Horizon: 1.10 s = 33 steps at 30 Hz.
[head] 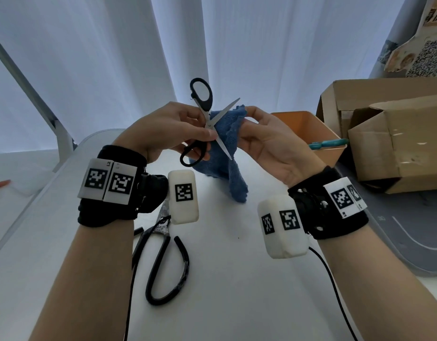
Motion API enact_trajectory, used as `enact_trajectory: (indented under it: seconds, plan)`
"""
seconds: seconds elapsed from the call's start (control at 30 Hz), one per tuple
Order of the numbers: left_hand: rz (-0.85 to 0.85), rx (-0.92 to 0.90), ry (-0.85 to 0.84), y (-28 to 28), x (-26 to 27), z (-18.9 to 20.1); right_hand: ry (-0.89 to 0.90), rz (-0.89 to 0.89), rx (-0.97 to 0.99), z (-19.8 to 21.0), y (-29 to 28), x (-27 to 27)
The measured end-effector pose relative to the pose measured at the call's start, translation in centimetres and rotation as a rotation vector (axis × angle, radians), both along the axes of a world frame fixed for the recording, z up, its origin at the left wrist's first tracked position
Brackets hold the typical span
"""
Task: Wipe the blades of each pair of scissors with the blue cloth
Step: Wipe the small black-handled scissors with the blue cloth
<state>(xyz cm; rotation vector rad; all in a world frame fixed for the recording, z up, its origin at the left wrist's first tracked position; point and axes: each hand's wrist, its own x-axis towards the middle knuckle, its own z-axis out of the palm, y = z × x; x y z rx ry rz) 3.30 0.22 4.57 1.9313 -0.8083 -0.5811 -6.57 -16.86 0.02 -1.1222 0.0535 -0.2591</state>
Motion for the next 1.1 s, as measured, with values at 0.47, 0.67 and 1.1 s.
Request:
enact_trajectory:
  seconds: [0.47, 0.67, 1.1]
  plan:
    - [0.06, 0.0, -0.072, -2.1, -1.1, -0.8, 0.073, -0.302, -0.114, -0.6, 0.9, 0.4]
    - [0.053, 0.008, -0.075, -2.1, -1.2, -0.6, 0.052, -0.311, -0.111, -0.8, 1.3, 0.6]
    - [0.035, 0.007, -0.089, -2.3, -1.3, -0.6, 0.057, -0.279, -0.01, -0.4, 1.4, 0.2]
